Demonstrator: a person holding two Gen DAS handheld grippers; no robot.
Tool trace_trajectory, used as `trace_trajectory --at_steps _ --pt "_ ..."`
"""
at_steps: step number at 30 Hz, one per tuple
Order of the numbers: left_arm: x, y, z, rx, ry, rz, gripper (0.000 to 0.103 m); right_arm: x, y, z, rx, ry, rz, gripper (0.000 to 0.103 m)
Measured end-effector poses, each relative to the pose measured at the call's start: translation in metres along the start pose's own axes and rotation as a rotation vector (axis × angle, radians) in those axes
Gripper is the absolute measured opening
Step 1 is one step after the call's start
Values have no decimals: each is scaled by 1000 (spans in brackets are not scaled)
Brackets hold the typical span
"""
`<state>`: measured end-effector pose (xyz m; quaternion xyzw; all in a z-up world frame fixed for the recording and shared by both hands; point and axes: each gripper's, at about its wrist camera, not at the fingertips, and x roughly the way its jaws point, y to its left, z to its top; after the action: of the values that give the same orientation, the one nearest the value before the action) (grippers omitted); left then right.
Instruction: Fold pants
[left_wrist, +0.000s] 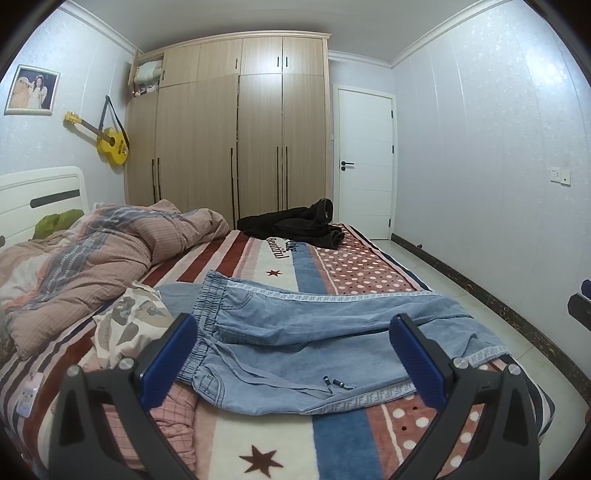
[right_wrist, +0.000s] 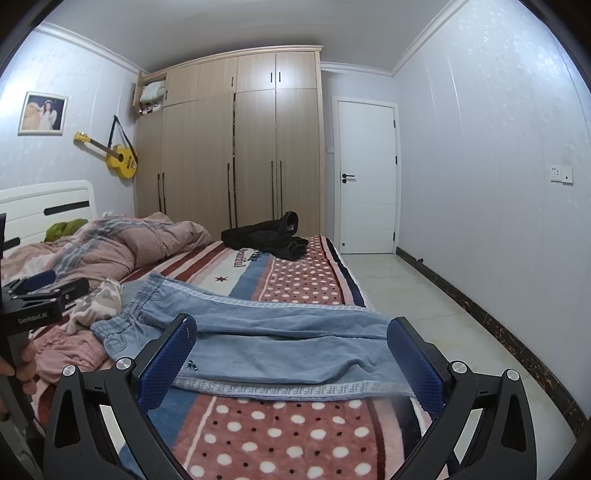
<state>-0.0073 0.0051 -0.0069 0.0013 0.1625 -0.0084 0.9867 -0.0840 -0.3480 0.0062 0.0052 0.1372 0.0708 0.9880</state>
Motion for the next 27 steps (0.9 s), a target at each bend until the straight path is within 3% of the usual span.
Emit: trace_trajectory --at_steps 27 --pt "9 4 -4 -10 24 -4 102 1 -5 -8 71 22 -18 103"
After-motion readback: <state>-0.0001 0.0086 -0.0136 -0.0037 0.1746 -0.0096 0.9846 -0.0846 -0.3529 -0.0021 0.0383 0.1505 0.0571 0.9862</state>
